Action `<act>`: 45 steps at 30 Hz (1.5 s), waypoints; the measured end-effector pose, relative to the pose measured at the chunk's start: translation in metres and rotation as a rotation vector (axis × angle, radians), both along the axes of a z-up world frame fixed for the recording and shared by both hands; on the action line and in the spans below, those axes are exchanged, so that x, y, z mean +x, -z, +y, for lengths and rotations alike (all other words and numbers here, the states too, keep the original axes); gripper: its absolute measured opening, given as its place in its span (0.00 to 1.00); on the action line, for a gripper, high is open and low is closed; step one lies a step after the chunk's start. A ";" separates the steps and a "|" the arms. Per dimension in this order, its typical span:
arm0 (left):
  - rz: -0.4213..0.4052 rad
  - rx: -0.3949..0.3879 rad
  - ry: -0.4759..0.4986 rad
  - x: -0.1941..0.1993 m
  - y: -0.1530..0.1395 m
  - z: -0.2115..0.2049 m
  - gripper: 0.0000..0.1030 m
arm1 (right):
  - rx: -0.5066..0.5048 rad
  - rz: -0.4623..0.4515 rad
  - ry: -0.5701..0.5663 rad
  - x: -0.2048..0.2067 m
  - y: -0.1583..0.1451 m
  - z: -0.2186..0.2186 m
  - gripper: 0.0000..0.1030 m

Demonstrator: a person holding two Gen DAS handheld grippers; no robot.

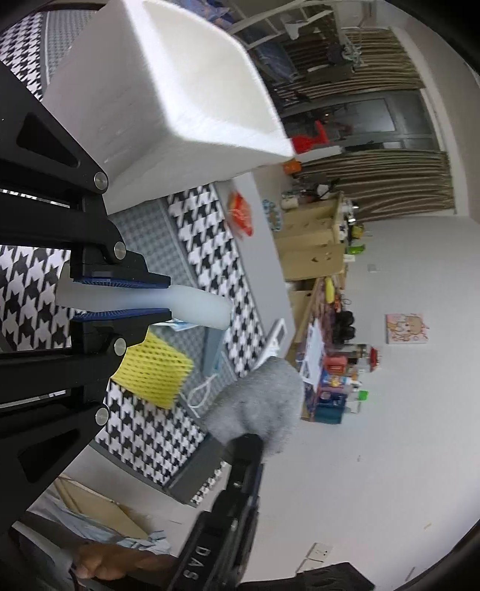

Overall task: Organize soft objects
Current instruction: 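Lift the white stick with the left gripper while the right lifts the grey cloth toward the box, then lower the white foam stick into the foam box and open the left gripper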

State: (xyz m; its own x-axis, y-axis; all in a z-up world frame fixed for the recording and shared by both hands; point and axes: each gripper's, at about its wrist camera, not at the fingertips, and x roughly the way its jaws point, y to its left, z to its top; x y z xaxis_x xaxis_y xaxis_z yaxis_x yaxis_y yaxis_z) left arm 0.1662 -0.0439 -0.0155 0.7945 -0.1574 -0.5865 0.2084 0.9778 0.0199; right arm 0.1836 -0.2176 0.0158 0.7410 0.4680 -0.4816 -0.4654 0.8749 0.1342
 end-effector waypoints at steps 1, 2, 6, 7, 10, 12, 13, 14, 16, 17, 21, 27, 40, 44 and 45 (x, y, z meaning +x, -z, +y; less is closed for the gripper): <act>-0.006 -0.005 -0.001 0.000 -0.003 0.001 0.11 | 0.001 -0.001 0.000 0.000 0.000 0.000 0.13; -0.015 -0.008 0.001 0.000 -0.007 0.001 0.11 | 0.003 -0.004 0.002 0.001 -0.001 0.000 0.13; -0.042 -0.011 0.003 -0.002 -0.016 0.003 0.11 | 0.008 -0.016 0.003 0.000 -0.004 0.002 0.13; -0.047 -0.012 0.002 -0.003 -0.017 0.004 0.11 | 0.007 -0.020 0.002 0.000 -0.005 0.003 0.13; -0.065 -0.025 0.008 -0.006 -0.025 0.008 0.11 | 0.011 -0.029 0.001 0.000 -0.008 0.005 0.13; -0.083 -0.027 0.010 -0.008 -0.032 0.009 0.11 | 0.013 -0.037 0.000 0.001 -0.011 0.007 0.13; -0.092 -0.031 0.010 -0.008 -0.035 0.010 0.11 | 0.015 -0.040 -0.001 0.001 -0.012 0.008 0.13; -0.101 -0.033 0.008 -0.008 -0.039 0.012 0.11 | 0.018 -0.044 -0.003 0.001 -0.013 0.009 0.13; -0.112 -0.038 0.001 -0.007 -0.044 0.015 0.11 | 0.022 -0.051 -0.009 0.001 -0.016 0.011 0.13; -0.118 -0.039 -0.005 -0.007 -0.046 0.016 0.11 | 0.025 -0.054 -0.012 0.002 -0.018 0.014 0.13; -0.138 -0.047 -0.028 -0.006 -0.054 0.024 0.11 | 0.030 -0.069 -0.032 0.004 -0.023 0.021 0.13; -0.171 -0.049 -0.050 -0.007 -0.065 0.031 0.11 | 0.047 -0.090 -0.060 0.008 -0.030 0.029 0.13; -0.233 -0.050 -0.155 -0.002 -0.080 0.059 0.11 | 0.050 -0.119 -0.139 0.010 -0.044 0.058 0.13; -0.239 -0.051 -0.196 -0.002 -0.082 0.071 0.11 | 0.049 -0.122 -0.157 0.012 -0.044 0.067 0.13; -0.241 -0.045 -0.208 -0.001 -0.081 0.074 0.11 | 0.048 -0.122 -0.160 0.012 -0.045 0.070 0.13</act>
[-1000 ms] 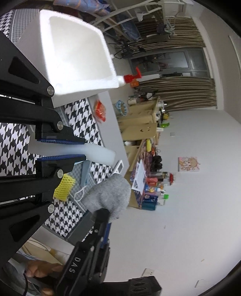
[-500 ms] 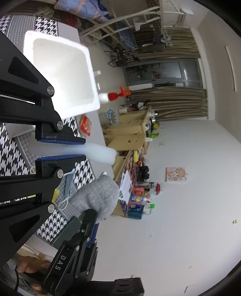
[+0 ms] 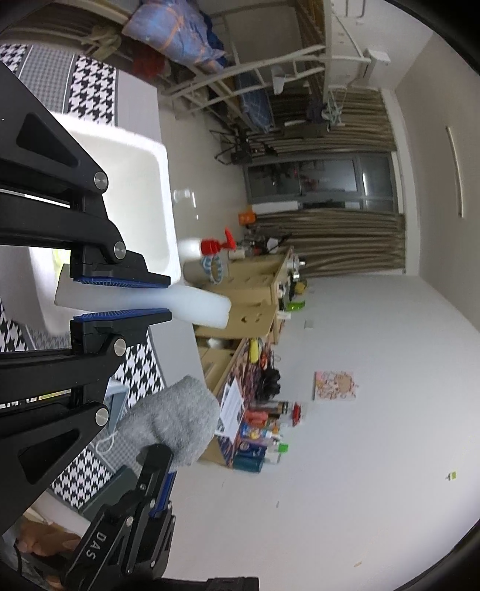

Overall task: Organize soft objects
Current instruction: 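Lower the white foam stick into the foam box and open the left gripper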

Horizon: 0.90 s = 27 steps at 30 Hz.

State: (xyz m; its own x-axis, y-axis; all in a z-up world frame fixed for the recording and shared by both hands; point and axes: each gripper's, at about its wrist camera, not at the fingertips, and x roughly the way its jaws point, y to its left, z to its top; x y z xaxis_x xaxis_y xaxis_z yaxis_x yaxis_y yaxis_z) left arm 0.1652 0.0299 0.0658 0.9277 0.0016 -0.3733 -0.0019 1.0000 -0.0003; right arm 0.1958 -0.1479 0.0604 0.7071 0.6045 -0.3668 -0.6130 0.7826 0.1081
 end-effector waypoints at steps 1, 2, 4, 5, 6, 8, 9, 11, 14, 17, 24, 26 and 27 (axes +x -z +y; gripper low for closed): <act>0.002 0.001 -0.015 0.001 0.001 0.003 0.12 | 0.000 0.001 -0.002 0.001 0.000 0.001 0.13; 0.004 -0.001 -0.022 0.001 0.001 0.006 0.12 | -0.002 0.002 -0.005 0.001 0.000 0.004 0.13; 0.007 -0.002 -0.035 0.001 0.002 0.010 0.12 | -0.002 0.002 -0.010 0.001 0.001 0.007 0.13; 0.007 -0.002 -0.043 0.001 0.002 0.012 0.12 | -0.001 0.002 -0.014 0.001 0.001 0.009 0.13; 0.008 -0.001 -0.050 0.002 0.003 0.013 0.12 | 0.000 0.002 -0.016 0.001 0.001 0.010 0.13; 0.011 -0.003 -0.066 0.000 0.004 0.020 0.14 | -0.001 0.005 -0.020 0.002 0.002 0.015 0.13; 0.014 -0.003 -0.074 0.001 0.005 0.024 0.14 | -0.003 0.005 -0.022 0.002 0.001 0.016 0.13; 0.024 -0.005 -0.086 0.003 0.007 0.030 0.21 | -0.005 0.005 -0.027 0.003 0.002 0.019 0.13; 0.040 -0.004 -0.104 0.006 0.012 0.039 0.29 | -0.009 0.004 -0.033 0.001 0.002 0.026 0.13; 0.029 -0.006 -0.130 0.004 0.014 0.047 0.62 | -0.013 0.006 -0.035 0.002 0.002 0.031 0.13; -0.018 -0.007 -0.160 -0.008 0.011 0.060 0.87 | -0.014 0.001 -0.044 0.002 -0.001 0.045 0.13; -0.034 -0.004 -0.171 -0.012 0.010 0.063 0.92 | -0.013 0.001 -0.053 0.003 -0.002 0.050 0.13; -0.037 -0.003 -0.175 -0.014 0.010 0.065 0.93 | -0.013 0.002 -0.057 0.002 -0.003 0.054 0.13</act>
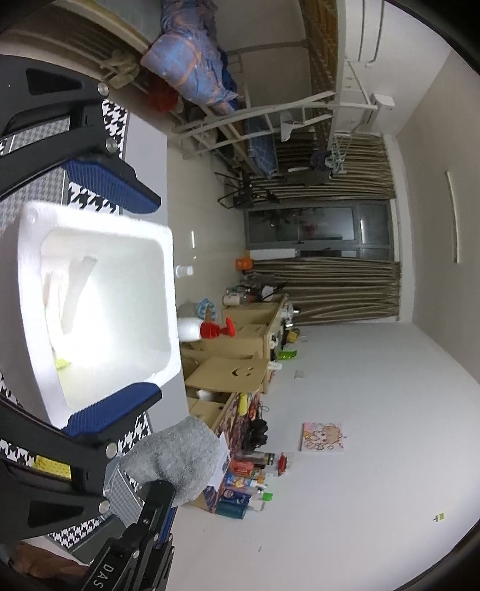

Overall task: Organize soft objects
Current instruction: 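Lower the white foam stick into the foam box and open the left gripper, then lower the grey cloth into the foam box and open the right gripper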

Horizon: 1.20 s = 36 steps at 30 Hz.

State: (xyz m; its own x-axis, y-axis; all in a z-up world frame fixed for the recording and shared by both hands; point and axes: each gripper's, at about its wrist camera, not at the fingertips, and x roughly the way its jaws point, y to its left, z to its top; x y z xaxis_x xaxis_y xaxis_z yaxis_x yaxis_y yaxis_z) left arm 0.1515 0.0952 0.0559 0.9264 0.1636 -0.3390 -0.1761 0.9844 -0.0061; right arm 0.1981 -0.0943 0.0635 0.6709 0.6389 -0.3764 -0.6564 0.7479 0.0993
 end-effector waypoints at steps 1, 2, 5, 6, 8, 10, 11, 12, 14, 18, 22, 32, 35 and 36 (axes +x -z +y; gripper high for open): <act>-0.003 -0.002 -0.004 0.000 -0.001 0.003 0.93 | -0.001 0.001 -0.004 0.000 0.000 0.002 0.13; -0.008 -0.005 -0.009 -0.003 -0.001 0.006 0.94 | -0.002 0.002 -0.010 0.000 -0.001 0.005 0.13; -0.021 -0.007 -0.020 -0.008 -0.002 0.012 0.99 | -0.010 -0.001 -0.032 -0.002 -0.003 0.016 0.13; -0.027 -0.008 -0.025 -0.010 -0.003 0.013 0.99 | -0.012 -0.002 -0.036 -0.003 -0.004 0.019 0.13; -0.037 -0.009 -0.027 -0.013 -0.004 0.016 0.99 | -0.016 -0.002 -0.050 -0.004 -0.006 0.026 0.13; -0.039 -0.006 -0.032 -0.015 -0.004 0.018 0.99 | -0.020 0.002 -0.063 -0.003 -0.006 0.031 0.13; -0.042 -0.005 -0.038 -0.017 -0.004 0.019 0.99 | -0.021 0.005 -0.069 -0.003 -0.006 0.034 0.13; -0.044 -0.008 -0.044 -0.019 -0.004 0.022 0.99 | -0.023 0.007 -0.075 -0.003 -0.006 0.037 0.13; -0.047 -0.016 -0.048 -0.024 -0.004 0.025 0.99 | -0.026 0.011 -0.085 -0.003 -0.006 0.042 0.13; -0.047 -0.020 -0.061 -0.029 -0.003 0.033 0.99 | -0.038 0.018 -0.102 -0.001 -0.005 0.053 0.13; -0.044 -0.024 -0.072 -0.031 0.000 0.041 0.99 | -0.043 0.026 -0.124 -0.002 -0.004 0.061 0.13; -0.043 -0.041 -0.098 -0.038 0.005 0.058 0.99 | -0.057 0.071 -0.150 0.008 -0.001 0.077 0.27; -0.037 -0.040 -0.096 -0.038 0.006 0.061 0.99 | -0.049 0.071 -0.149 0.006 0.000 0.080 0.51; -0.036 -0.039 -0.097 -0.038 0.007 0.061 0.99 | -0.046 0.067 -0.152 0.005 -0.001 0.079 0.53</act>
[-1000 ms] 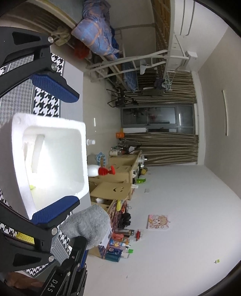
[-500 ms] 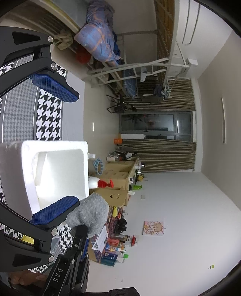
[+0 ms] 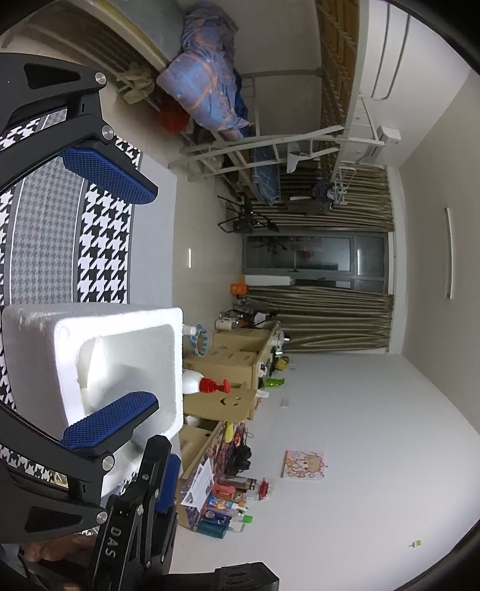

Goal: Organize soft objects

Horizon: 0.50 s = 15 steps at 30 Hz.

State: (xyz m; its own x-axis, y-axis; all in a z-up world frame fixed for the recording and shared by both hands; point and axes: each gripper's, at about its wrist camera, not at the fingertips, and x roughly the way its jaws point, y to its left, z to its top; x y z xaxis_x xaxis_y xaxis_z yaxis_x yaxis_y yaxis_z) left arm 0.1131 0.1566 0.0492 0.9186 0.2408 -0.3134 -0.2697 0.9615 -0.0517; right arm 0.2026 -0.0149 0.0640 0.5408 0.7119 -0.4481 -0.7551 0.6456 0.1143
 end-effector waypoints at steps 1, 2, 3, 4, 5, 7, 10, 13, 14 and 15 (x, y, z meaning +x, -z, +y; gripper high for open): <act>0.001 -0.001 -0.001 0.000 0.000 0.001 0.99 | 0.002 -0.002 -0.004 -0.003 0.000 0.000 0.54; 0.001 -0.004 -0.003 0.000 0.000 0.002 0.99 | 0.003 -0.004 -0.006 -0.004 0.000 0.001 0.55; 0.001 -0.008 -0.005 -0.001 0.000 0.003 0.99 | 0.004 -0.005 -0.005 -0.005 -0.001 0.001 0.56; 0.002 -0.010 -0.005 -0.001 0.000 0.003 0.99 | 0.006 -0.005 -0.004 -0.006 -0.001 0.000 0.59; 0.002 -0.010 -0.003 -0.001 0.000 0.003 0.99 | 0.008 -0.007 -0.002 -0.006 -0.002 0.000 0.60; 0.000 -0.005 0.003 -0.002 -0.001 0.001 0.99 | 0.012 -0.016 0.007 -0.009 -0.004 -0.003 0.61; -0.001 -0.001 0.018 -0.003 -0.002 -0.004 0.99 | 0.018 -0.029 0.020 -0.011 -0.007 -0.011 0.63; -0.003 0.000 0.030 -0.002 -0.003 -0.009 0.99 | 0.017 -0.045 0.044 -0.014 -0.009 -0.019 0.63; -0.005 -0.002 0.036 -0.002 -0.004 -0.012 0.99 | 0.016 -0.048 0.050 -0.014 -0.009 -0.022 0.63; -0.006 -0.003 0.040 -0.003 -0.004 -0.013 0.99 | 0.017 -0.051 0.059 -0.015 -0.010 -0.026 0.63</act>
State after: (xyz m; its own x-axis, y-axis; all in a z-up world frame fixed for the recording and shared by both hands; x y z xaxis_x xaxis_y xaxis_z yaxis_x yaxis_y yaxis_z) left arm 0.1102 0.1434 0.0536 0.9292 0.2031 -0.3088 -0.2310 0.9713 -0.0564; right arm 0.1872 -0.0405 0.0744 0.6040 0.6850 -0.4073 -0.7207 0.6877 0.0877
